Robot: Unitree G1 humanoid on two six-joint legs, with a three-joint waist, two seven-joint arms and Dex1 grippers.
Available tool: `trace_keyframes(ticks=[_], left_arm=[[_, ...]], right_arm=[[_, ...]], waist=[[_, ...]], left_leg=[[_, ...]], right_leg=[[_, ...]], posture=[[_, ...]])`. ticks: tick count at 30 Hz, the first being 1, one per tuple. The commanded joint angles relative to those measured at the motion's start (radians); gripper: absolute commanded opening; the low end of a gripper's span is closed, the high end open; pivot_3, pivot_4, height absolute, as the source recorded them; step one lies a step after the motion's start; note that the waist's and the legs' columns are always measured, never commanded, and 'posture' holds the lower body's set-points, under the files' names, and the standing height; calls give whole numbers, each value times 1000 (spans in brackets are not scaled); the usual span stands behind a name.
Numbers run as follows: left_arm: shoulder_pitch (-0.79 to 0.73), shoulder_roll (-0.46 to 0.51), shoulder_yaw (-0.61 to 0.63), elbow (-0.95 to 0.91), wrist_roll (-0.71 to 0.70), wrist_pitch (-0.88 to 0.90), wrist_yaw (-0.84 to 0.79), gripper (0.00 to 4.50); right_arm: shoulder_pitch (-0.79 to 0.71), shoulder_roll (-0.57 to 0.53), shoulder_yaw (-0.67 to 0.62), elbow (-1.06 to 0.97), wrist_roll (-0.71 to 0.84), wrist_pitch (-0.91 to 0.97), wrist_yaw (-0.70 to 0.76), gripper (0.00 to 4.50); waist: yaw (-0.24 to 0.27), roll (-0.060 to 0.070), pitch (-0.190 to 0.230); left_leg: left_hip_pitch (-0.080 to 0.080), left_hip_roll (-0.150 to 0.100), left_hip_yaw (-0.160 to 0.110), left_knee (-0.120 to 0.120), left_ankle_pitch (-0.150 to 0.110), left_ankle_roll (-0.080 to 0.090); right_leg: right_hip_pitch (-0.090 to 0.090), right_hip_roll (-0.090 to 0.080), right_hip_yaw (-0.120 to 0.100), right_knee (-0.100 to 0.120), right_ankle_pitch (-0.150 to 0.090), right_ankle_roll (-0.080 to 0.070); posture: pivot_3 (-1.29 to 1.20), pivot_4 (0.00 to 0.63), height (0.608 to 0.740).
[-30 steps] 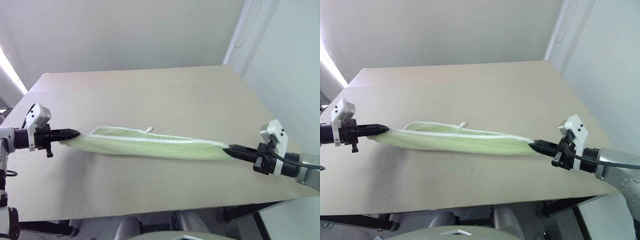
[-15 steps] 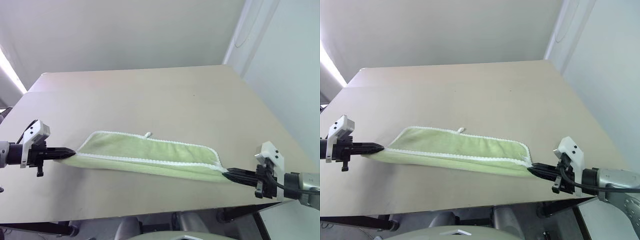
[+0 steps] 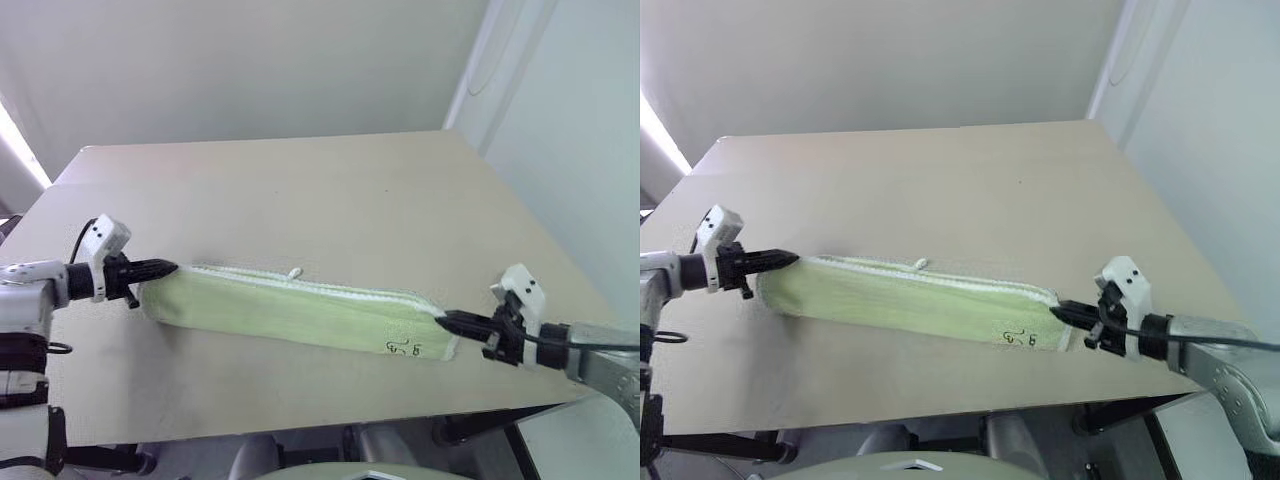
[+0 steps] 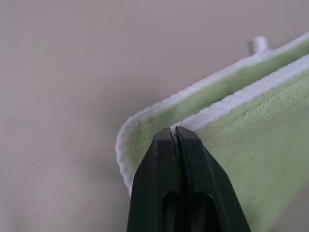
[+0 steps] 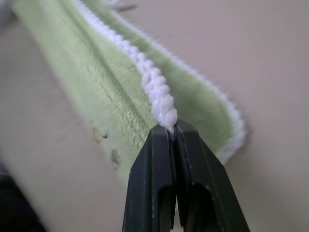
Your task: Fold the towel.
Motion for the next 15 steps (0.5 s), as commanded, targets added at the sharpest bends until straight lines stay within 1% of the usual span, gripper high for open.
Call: trace_keyframes(ticks=[1, 4, 8, 13, 15], left_arm=[[-40, -2, -24, 49, 42, -46, 31, 0], [-71, -25, -42, 113, 64, -90, 51, 0], [-159, -86, -26, 243, 76, -147, 156, 0], [-203, -114, -42, 316, 96, -212, 176, 0], [-208, -115, -53, 337, 108, -224, 170, 0]], right_arm=[[-55, 9, 35, 33, -47, -29, -25, 45], [-91, 22, 77, 74, -94, -59, -35, 45], [-127, 47, 121, 134, -136, -80, -36, 45], [-135, 48, 172, 166, -200, -118, -32, 45], [-135, 53, 180, 179, -208, -130, -24, 500]], waist=[[2, 0, 0], [4, 0, 0], [10, 0, 0], [3, -1, 0], [0, -1, 0]], left_leg=[[-1, 0, 0, 0, 0, 0], [-1, 0, 0, 0, 0, 0], [-1, -1, 0, 3, 0, 0], [0, -1, 0, 3, 0, 0], [0, -1, 0, 3, 0, 0]], right_leg=[[-1, 0, 0, 0, 0, 0], [-1, 0, 0, 0, 0, 0], [1, -1, 0, 1, 0, 0], [1, 0, 0, 2, 0, 0], [1, 0, 0, 2, 1, 0]], posture=[[0, 0, 712], [0, 0, 712], [0, 0, 712], [0, 0, 712], [0, 0, 712]])
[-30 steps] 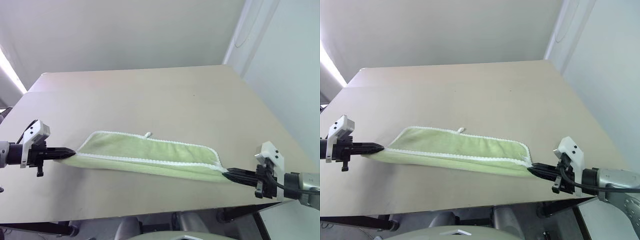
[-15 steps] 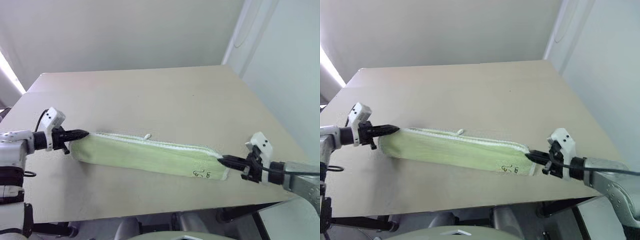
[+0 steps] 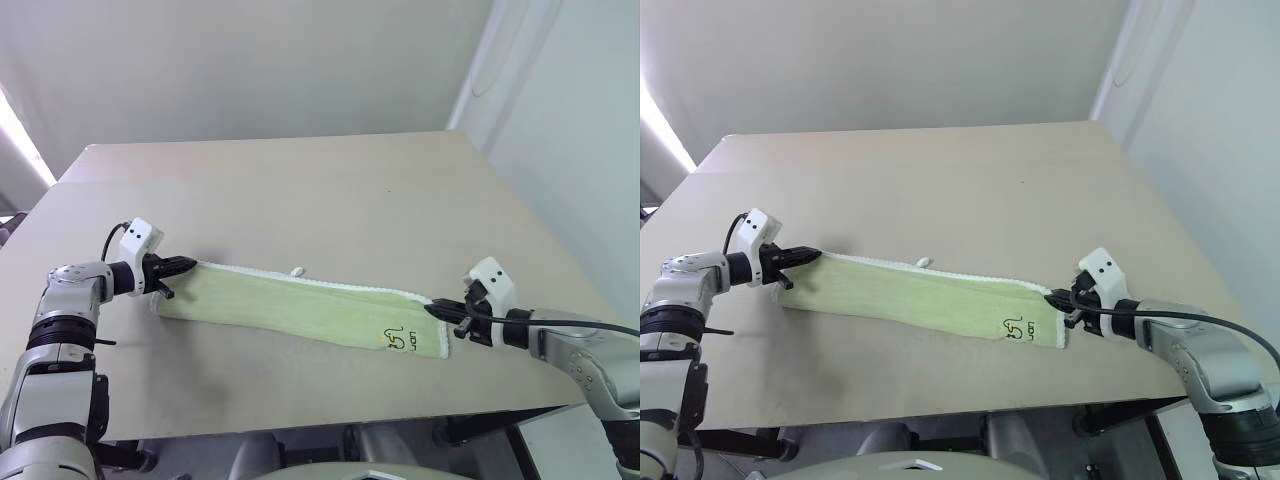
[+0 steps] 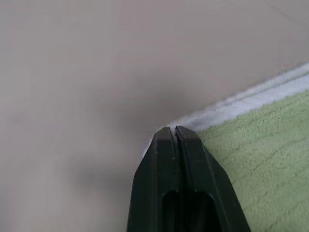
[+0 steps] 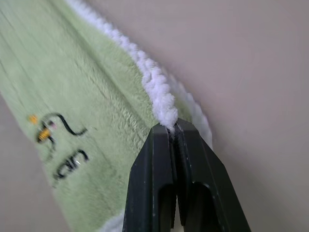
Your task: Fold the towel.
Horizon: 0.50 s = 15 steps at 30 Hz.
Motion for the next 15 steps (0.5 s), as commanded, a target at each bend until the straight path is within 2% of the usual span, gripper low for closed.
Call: trace_keyframes(ticks=[1, 2, 4, 11, 12, 15], left_arm=[[-30, 12, -2, 30, 24, -38, -3, 0], [-29, 11, -8, 37, 33, -50, -3, 512], [-31, 6, -7, 51, 31, -48, -20, 1032], [-87, 15, 28, 89, 21, -50, 32, 3591], [-102, 21, 42, 96, 15, -60, 55, 3943], [-144, 41, 96, 85, -25, -43, 68, 3943]], right_arm=[[-19, 9, -6, 9, -15, -29, 14, 724], [-19, 13, -7, 11, -14, -30, 14, 1095], [-29, 27, -16, 19, -21, -34, -4, 1752], [-32, 37, -84, 6, -1, -6, -17, 4343], [-41, 43, -114, 12, 12, 13, -31, 4500], [-75, 84, -261, 25, 178, 170, -64, 4500]], waist=[[-1, 0, 0], [0, 0, 0], [1, 0, 0], [5, 0, 0], [5, 0, 0], [3, -1, 0]], left_leg=[[0, 0, 0, 0, 0, 0], [0, 0, 0, 0, 0, 0], [0, 0, 0, 0, 0, 0], [0, 0, 0, 1, 0, 0], [0, 0, 0, 1, 0, 0], [-1, 0, 0, 1, 0, 0]], right_leg=[[0, 0, 0, 0, 0, 0], [0, 0, 0, 0, 0, 0], [0, 0, 0, 0, 0, 0], [0, 0, 0, 1, 0, 0], [0, 0, 0, 1, 0, 0], [0, 0, 0, 1, 1, 1]], posture=[[0, 0, 712], [0, 0, 712], [0, 0, 712], [0, 0, 712], [0, 0, 712], [0, 0, 712]])
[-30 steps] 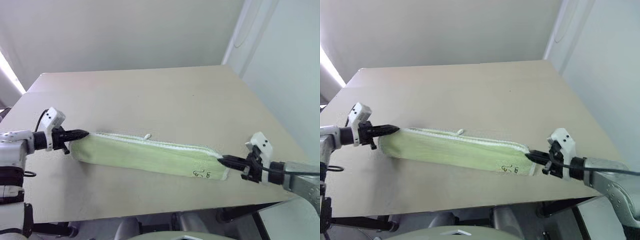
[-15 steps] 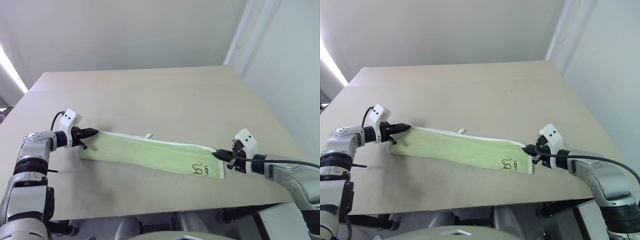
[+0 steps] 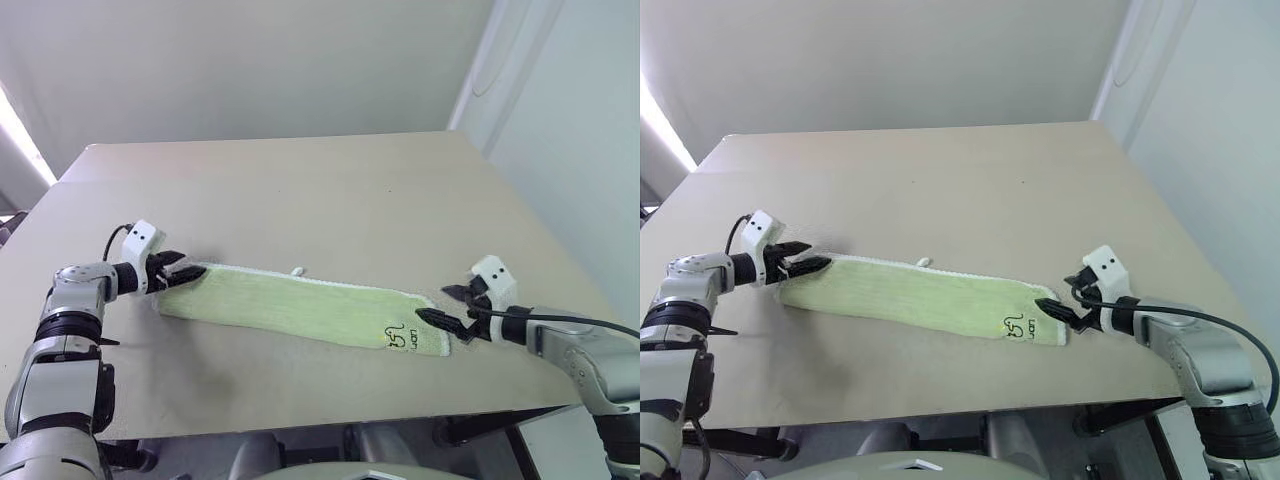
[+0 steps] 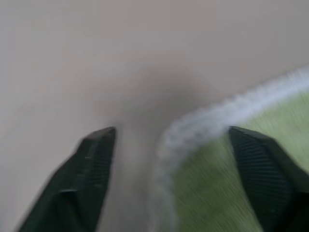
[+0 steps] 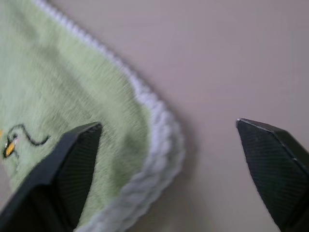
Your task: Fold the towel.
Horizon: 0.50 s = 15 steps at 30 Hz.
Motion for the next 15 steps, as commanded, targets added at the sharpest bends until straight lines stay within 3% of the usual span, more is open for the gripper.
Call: trace_keyframes(ticks=[1, 6, 9, 15], left_arm=[[-70, 50, 80, -54, -75, 35, -31, 3943], [-38, 78, 98, -277, -175, 197, -204, 3943], [88, 88, 42, -560, -237, 312, -330, 3943], [220, 58, -42, -817, -263, 368, -378, 3943]], right_arm=[[-49, 43, -201, -24, 237, 202, -35, 4500], [-35, 68, -367, -43, 514, 516, -125, 4500], [-33, 72, -461, 36, 711, 701, -168, 4500], [84, 46, -441, 86, 915, 764, -302, 4500]], waist=[[-3, 0, 0], [-4, 0, 0], [-5, 2, 0], [-4, 2, 0]], left_leg=[[0, 0, 0, 0, 0, 0], [1, 0, 0, -2, 0, 0], [1, 0, 1, -1, 0, 0], [1, 1, 1, -1, 0, 0]], right_leg=[[0, 0, 0, 0, 0, 1], [0, 0, 0, 1, 0, 0], [0, 0, 1, 0, -1, -2], [1, 0, 2, 1, -1, -2]], posture=[[0, 0, 712], [0, 0, 712], [0, 0, 712], [0, 0, 712]])
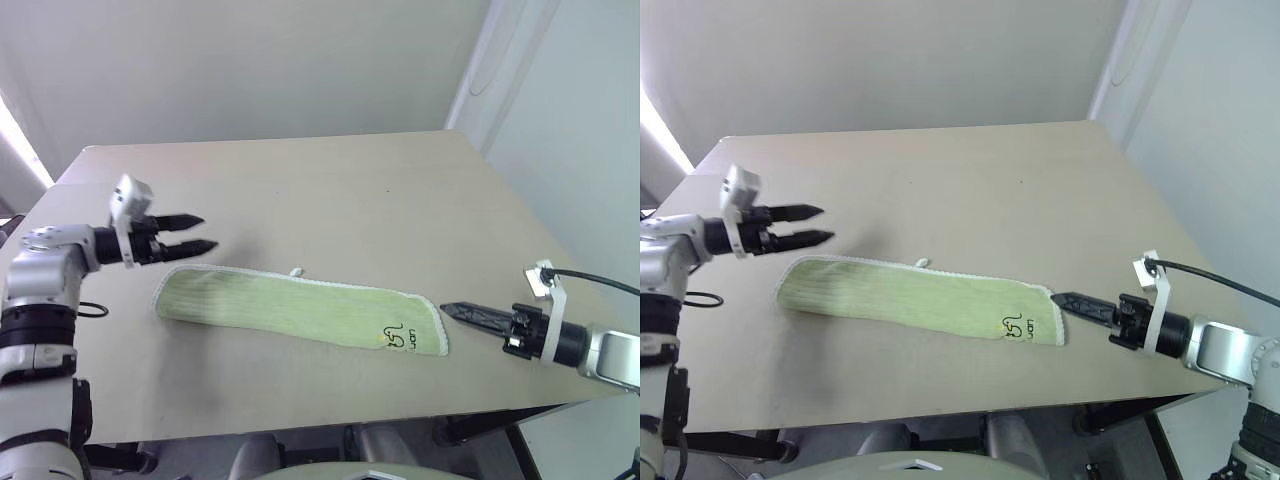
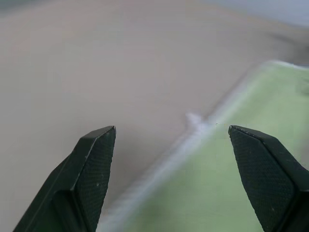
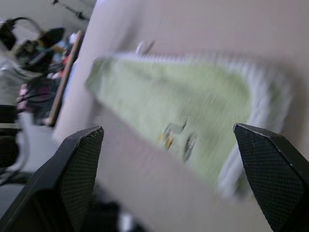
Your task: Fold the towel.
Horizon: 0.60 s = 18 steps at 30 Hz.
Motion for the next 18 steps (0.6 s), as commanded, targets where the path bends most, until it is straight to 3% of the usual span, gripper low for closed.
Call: trace_keyframes(ticks=[1, 8, 18], left_arm=[[13, -11, -33, -110, -26, 14, -20, 3943], [21, -60, -114, -149, -13, -5, -33, 3943], [76, -51, -149, -211, -5, -22, -37, 3943]], right_arm=[[69, -25, 12, 2, 115, 7, -62, 4500], [185, -10, 104, 24, 281, -108, -228, 4500], [144, 41, 226, 84, 464, -385, -503, 4500]], waist=[[1, 0, 0], [-12, 0, 0], [-27, -1, 1]], left_leg=[[0, 0, 0, 0, 0, 0], [0, 0, 0, 0, 0, 0], [0, 0, 0, 0, 0, 0]], right_leg=[[0, 0, 0, 0, 0, 0], [4, 0, 0, -1, 0, 0], [5, 0, 1, -3, 0, 0]], posture=[[0, 0, 712], [0, 0, 712], [0, 0, 712]])
